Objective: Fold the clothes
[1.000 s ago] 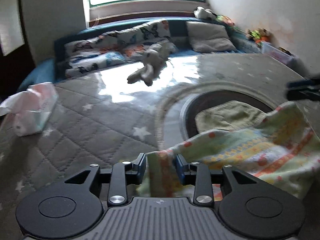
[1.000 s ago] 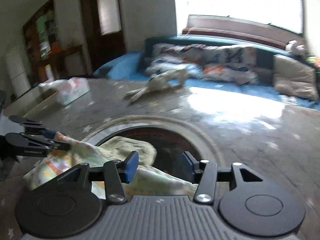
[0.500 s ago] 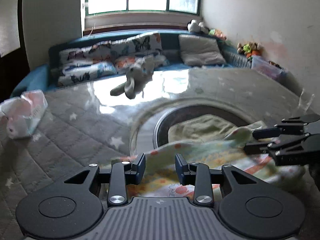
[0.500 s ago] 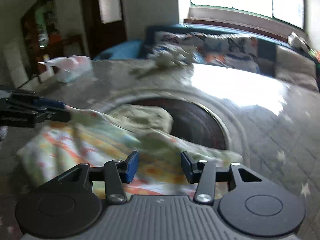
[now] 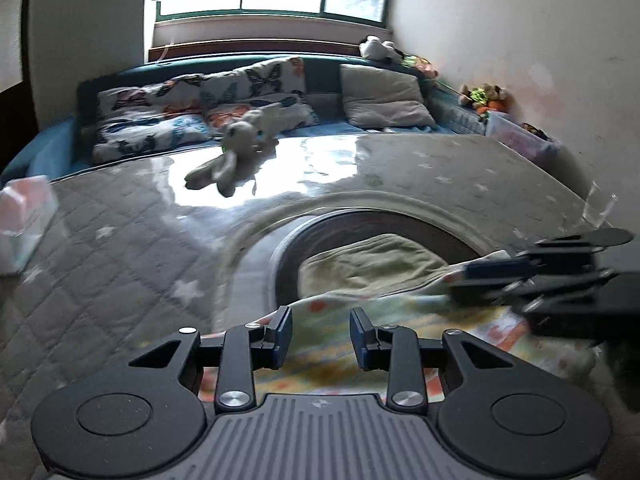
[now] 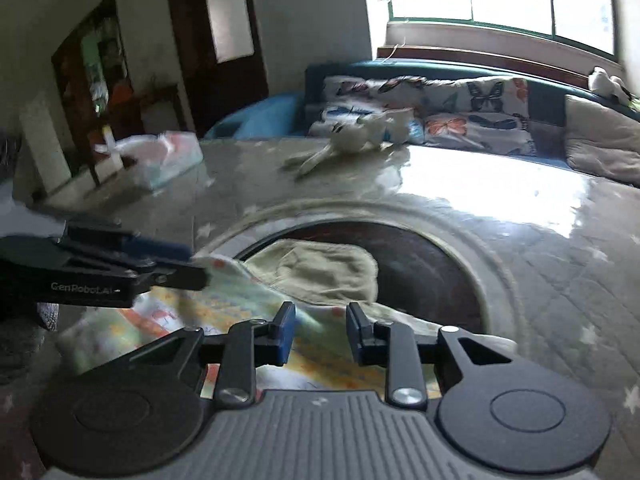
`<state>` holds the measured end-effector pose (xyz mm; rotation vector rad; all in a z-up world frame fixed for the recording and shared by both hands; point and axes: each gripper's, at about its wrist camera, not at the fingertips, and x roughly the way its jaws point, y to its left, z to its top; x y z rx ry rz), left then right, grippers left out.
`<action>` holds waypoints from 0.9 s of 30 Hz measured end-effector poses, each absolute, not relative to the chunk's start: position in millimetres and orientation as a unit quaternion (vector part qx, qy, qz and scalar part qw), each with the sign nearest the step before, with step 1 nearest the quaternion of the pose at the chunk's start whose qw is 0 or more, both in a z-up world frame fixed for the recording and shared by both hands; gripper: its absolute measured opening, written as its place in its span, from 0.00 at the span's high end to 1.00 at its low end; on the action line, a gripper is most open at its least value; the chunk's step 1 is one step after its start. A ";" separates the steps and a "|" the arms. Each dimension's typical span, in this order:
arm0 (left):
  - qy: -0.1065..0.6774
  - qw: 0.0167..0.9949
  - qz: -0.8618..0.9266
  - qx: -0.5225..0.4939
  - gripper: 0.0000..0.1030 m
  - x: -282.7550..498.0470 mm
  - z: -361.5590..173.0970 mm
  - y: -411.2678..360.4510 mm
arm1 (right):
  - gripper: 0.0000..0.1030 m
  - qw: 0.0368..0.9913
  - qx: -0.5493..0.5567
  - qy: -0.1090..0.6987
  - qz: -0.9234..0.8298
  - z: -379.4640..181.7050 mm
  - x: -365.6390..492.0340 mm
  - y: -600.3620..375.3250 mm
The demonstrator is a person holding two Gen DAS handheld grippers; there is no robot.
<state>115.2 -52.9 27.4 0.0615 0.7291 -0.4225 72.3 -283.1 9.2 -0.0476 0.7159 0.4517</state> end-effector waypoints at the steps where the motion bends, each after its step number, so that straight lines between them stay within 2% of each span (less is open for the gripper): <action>1: 0.357 0.910 -0.209 0.031 0.67 118.6 26.0 -57.5 | 0.75 0.909 -0.030 0.354 0.219 6.0 77.2 -277.7; 3: 0.370 0.905 -0.209 0.031 0.67 126.8 18.8 -63.6 | 0.82 0.903 -0.027 0.373 0.210 -3.3 90.5 -274.2; 5: 0.374 0.904 -0.204 0.031 0.66 129.3 13.1 -64.4 | 0.85 0.905 -0.020 0.372 0.206 -5.8 99.8 -275.4; 10: 0.362 0.909 -0.207 0.028 0.67 115.9 16.7 -59.8 | 0.83 0.910 -0.025 0.359 0.206 3.6 94.7 -279.1; 19: 0.310 0.917 -0.245 0.051 0.66 46.0 37.3 -63.8 | 0.82 0.902 -0.069 0.331 0.269 24.7 28.7 -266.0; 27: 0.295 0.905 -0.292 0.097 0.66 6.1 27.4 -84.2 | 0.82 0.891 -0.100 0.337 0.287 16.0 26.6 -250.8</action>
